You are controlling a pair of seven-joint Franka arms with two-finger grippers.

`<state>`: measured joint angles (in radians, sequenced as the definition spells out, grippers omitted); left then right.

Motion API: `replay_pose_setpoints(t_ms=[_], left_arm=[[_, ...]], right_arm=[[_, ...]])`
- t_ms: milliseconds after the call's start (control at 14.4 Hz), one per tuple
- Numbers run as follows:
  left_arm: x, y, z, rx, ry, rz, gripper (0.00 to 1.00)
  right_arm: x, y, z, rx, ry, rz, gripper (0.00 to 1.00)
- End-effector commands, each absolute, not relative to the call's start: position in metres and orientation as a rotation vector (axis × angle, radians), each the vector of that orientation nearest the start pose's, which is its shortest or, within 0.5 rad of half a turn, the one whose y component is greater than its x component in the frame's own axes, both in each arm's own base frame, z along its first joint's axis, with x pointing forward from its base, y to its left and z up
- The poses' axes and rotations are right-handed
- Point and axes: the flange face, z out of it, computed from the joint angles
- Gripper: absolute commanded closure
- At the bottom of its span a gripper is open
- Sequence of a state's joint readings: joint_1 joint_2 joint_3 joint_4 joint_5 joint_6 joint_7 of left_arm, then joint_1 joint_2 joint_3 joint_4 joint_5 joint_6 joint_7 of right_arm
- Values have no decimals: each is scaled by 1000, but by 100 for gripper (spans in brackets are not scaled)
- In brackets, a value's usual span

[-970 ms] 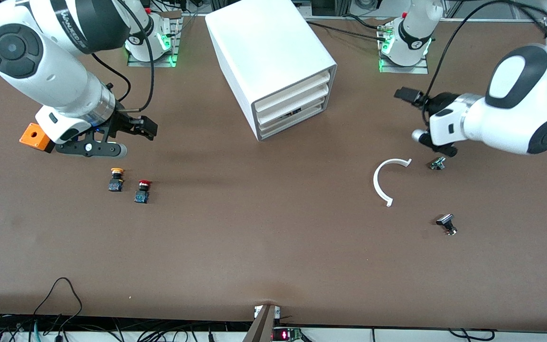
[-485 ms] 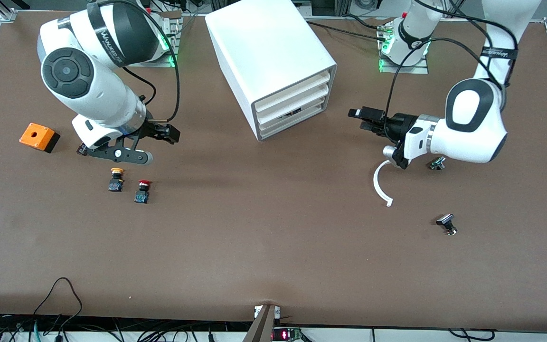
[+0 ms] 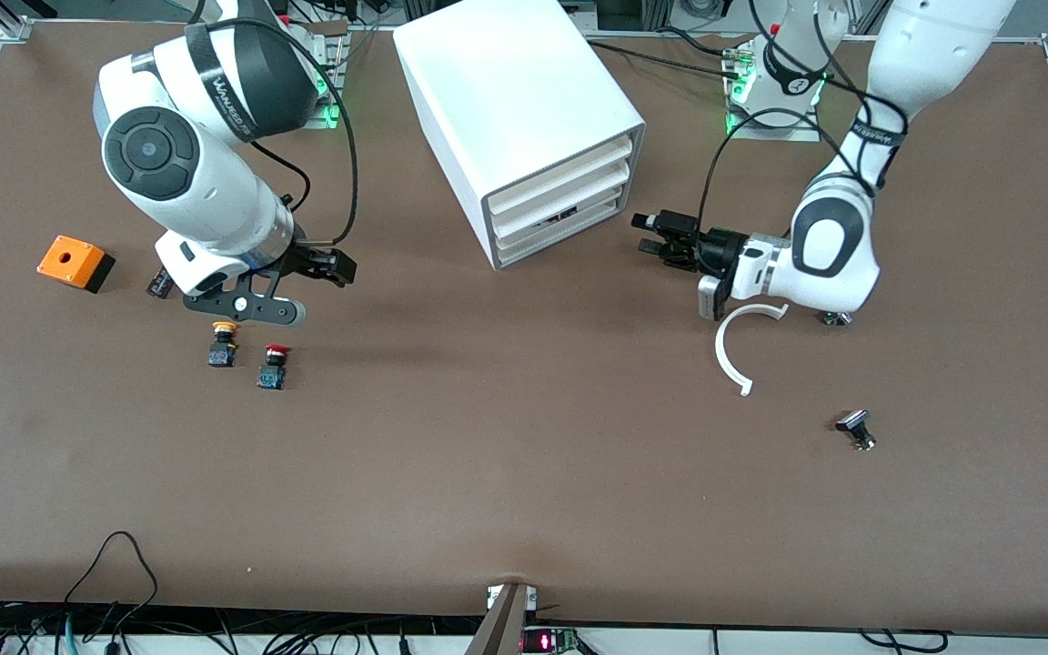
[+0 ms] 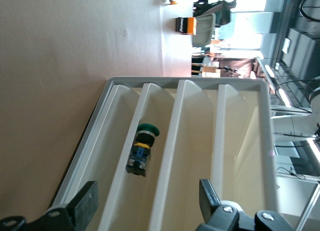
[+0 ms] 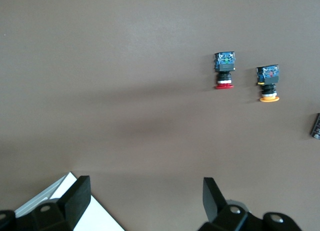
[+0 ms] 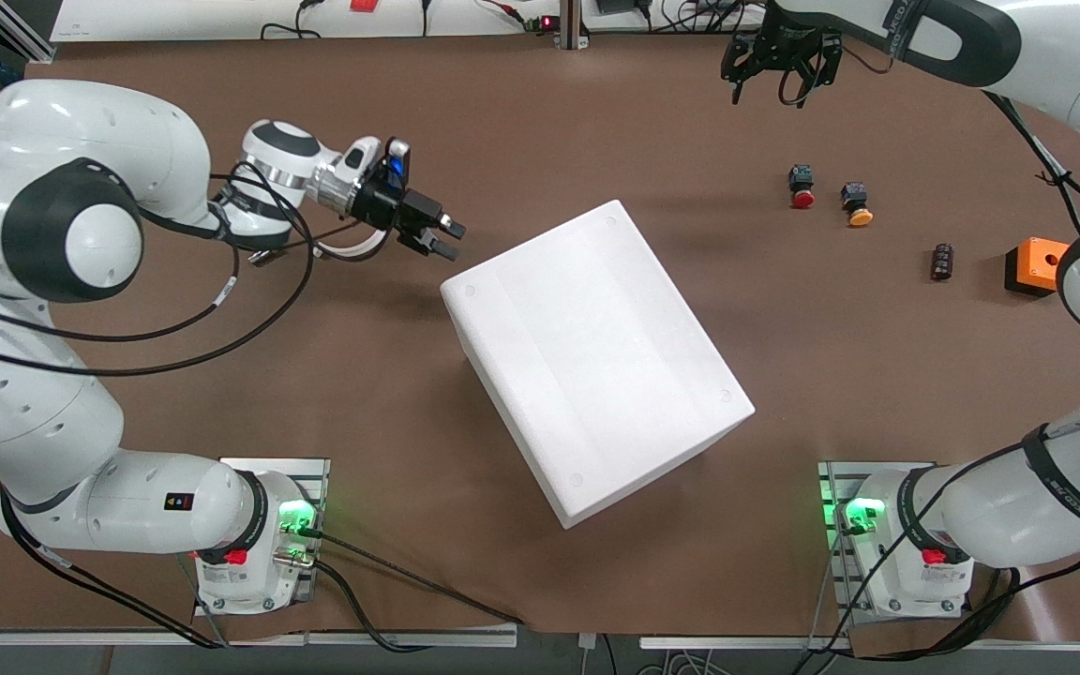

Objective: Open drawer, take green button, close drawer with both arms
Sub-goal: 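Reach the left gripper to the drawer handle while the right gripper approaches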

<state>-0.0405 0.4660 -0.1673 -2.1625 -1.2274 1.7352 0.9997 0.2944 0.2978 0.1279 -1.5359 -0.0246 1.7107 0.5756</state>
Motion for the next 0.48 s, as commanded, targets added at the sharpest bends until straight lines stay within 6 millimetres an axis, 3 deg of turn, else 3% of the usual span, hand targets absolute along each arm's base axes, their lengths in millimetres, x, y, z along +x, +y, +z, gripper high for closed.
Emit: replay_pose_setpoints(t_ms=[0,208,416], left_arm=[[467,-199,160,1731,-375,-263,28],[446,-219,130,1650,-382,-242,40],[431,-232,119,1611,-397,-251,42]], right_arm=[[591,260,467,-3184,328,147,1],[582,279,463,-3196,351,144,1],[577,293,456,-3200,420,156,1]])
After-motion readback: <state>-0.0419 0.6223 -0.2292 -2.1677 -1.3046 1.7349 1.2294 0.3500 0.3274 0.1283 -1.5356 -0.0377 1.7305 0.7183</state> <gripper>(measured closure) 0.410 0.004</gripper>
